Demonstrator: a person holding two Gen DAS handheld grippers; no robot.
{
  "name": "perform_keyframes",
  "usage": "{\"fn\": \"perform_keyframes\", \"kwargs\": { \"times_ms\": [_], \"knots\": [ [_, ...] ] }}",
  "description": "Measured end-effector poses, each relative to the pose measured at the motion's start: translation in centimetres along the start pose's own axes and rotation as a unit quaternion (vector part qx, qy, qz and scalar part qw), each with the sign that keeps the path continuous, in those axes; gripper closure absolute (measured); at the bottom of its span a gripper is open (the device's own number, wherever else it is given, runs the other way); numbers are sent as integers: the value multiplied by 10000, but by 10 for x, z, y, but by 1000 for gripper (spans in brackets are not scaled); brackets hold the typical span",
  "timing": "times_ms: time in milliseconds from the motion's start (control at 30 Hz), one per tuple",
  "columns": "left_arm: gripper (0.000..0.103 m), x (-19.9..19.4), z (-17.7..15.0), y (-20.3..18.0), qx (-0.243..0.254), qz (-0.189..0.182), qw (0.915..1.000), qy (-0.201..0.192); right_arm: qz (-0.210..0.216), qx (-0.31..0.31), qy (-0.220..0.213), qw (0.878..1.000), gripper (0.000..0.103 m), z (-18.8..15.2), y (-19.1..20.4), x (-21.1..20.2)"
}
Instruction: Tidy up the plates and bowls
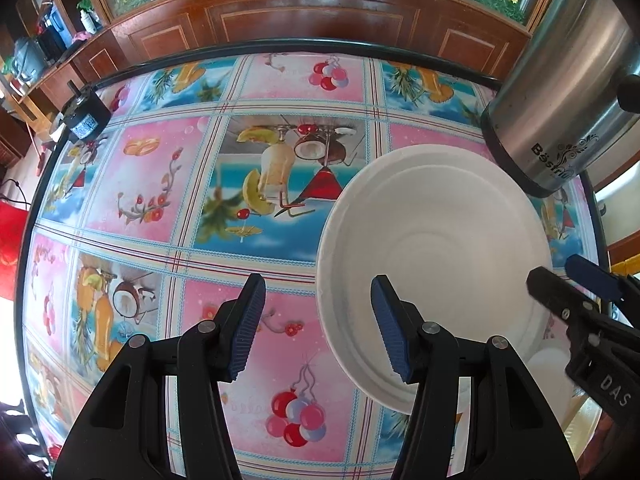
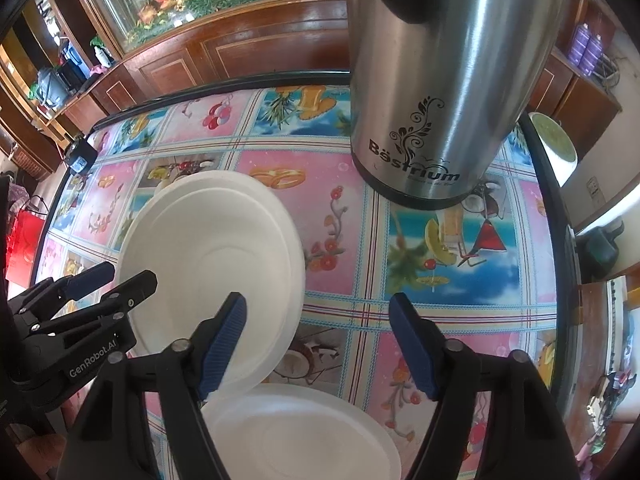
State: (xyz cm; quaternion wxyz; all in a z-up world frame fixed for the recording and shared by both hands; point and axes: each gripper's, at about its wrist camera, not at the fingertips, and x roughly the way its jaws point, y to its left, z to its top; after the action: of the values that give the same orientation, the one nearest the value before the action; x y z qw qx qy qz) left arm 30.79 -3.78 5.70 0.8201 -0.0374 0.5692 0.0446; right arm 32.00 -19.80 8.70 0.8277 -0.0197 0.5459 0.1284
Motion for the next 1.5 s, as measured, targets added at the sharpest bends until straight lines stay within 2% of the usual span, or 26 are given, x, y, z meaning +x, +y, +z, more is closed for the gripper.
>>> {"fn": "perform_keyframes", "kwargs": {
  "times_ms": [67, 167, 200, 233, 267, 300, 367, 400, 533, 900, 1167, 1500],
  "knots": [
    [48, 2, 1, -2, 35, -5, 10000, 41, 17, -8, 11, 10000, 56, 1, 0, 0],
    [48, 8, 2, -3, 58, -46, 9999, 139, -14, -11, 42, 10000, 62, 4, 0, 4],
    [50, 9, 2, -3, 33, -84, 9998, 165, -2, -9, 51, 10000, 69, 4, 0, 5],
    [54, 9, 2, -2, 20, -109, 9998, 166, 18, -23, 50, 10000, 73, 4, 0, 6],
    [67, 9, 2, -2, 27, -78, 9998, 158, 39, -48, 42, 10000, 80, 4, 2, 6],
    [72, 9, 2, -2, 30, -101, 9998, 170, 36, -80, 32, 10000, 88, 3, 3, 5],
    [81, 10, 1, -2, 14, -152, 9996, 225, 137, -82, 42, 9999, 93, 3, 5, 5],
    [85, 9, 1, -4, 61, -151, 9996, 236, 163, -72, 10, 9998, 94, 3, 5, 4],
    [85, -2, -3, -2, 110, -79, 9999, 59, 183, -103, -87, 9997, 95, 2, 10, -3],
    [85, -30, -24, 25, -18, -155, 9999, -43, 338, -179, -75, 9992, 95, -16, 32, -16],
    [85, -65, -60, 44, 6, -187, 9996, -192, 428, -198, -87, 9988, 95, -38, 53, -37],
    [85, -111, -109, 63, 7, -303, 9987, -409, 532, -101, -105, 9985, 95, -84, 76, -69]
  ]
}}
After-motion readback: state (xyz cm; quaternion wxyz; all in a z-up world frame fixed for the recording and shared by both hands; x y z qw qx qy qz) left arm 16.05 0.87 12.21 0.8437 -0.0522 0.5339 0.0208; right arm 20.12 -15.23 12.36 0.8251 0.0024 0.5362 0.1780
